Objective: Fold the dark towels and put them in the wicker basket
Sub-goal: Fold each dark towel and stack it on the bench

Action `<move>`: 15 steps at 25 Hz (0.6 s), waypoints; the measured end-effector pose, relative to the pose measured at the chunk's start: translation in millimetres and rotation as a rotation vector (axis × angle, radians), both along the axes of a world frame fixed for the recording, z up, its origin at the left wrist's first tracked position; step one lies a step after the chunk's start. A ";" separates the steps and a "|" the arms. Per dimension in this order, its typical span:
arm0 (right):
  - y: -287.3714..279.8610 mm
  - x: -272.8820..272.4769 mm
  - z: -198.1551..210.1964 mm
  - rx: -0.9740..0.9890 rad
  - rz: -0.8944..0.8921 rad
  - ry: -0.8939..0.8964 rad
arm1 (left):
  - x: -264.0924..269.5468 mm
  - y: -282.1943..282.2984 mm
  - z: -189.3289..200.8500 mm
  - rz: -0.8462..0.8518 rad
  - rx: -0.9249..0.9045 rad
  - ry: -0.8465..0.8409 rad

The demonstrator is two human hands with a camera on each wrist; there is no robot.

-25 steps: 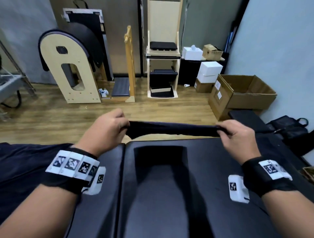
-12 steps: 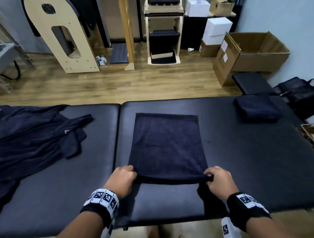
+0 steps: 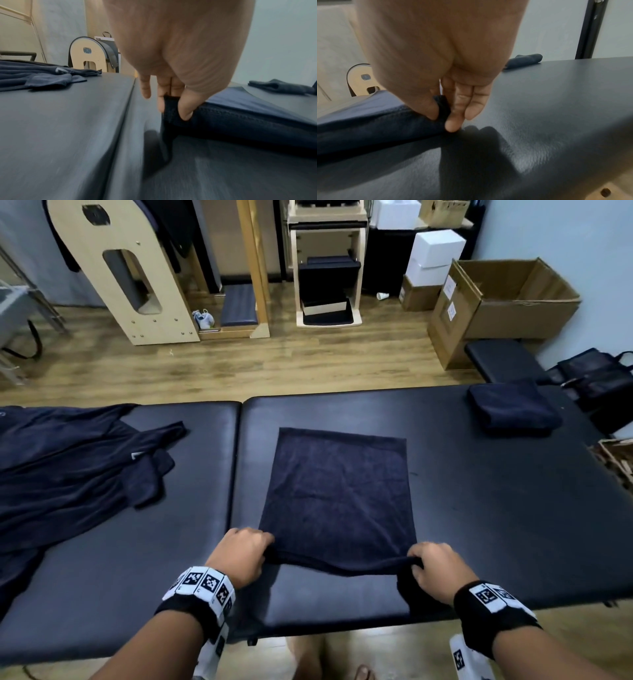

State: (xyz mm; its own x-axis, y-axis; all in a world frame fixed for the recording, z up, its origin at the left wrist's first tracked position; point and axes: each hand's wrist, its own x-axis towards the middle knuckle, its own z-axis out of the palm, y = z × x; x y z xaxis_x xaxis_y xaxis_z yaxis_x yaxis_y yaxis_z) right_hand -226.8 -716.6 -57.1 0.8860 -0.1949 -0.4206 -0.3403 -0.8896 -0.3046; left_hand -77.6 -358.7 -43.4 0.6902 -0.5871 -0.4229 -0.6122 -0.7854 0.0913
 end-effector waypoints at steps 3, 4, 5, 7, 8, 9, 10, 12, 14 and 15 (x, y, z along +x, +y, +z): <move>-9.5 13.0 13.4 0.051 -0.090 -0.055 | 30.1 -3.2 9.0 0.075 -0.085 0.097; -15.4 20.8 16.0 0.072 -0.123 -0.086 | 43.8 -6.3 13.3 0.134 -0.123 0.113; -21.6 30.5 20.6 0.096 -0.158 -0.112 | 59.1 -10.7 18.0 0.193 -0.157 0.107; -34.0 54.7 31.4 0.118 -0.218 -0.170 | 90.1 -24.4 30.5 0.261 -0.209 0.070; -40.1 70.1 38.2 0.124 -0.245 -0.203 | 107.4 -33.8 37.2 0.258 -0.230 0.052; -45.1 85.3 43.9 0.130 -0.272 -0.233 | 124.6 -43.4 43.1 0.254 -0.249 0.036; -50.0 101.8 48.1 0.122 -0.300 -0.258 | 142.9 -53.2 48.4 0.256 -0.271 0.022; -59.2 136.2 54.8 0.072 -0.361 -0.322 | 179.0 -71.2 55.2 0.281 -0.326 -0.004; -66.9 168.8 58.5 -0.009 -0.433 -0.332 | 207.5 -86.1 54.4 0.290 -0.369 -0.033; -67.2 180.0 59.5 -0.055 -0.449 -0.268 | 215.9 -91.5 51.5 0.275 -0.389 -0.038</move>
State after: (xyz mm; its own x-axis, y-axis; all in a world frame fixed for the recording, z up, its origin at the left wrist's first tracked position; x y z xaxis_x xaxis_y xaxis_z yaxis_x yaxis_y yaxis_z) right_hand -46.8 -783.8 2.4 0.7854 -0.5955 -0.1688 -0.6080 -0.6911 -0.3907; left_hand 138.3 -450.2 8.0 0.8530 -0.4901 -0.1793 -0.3949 -0.8308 0.3922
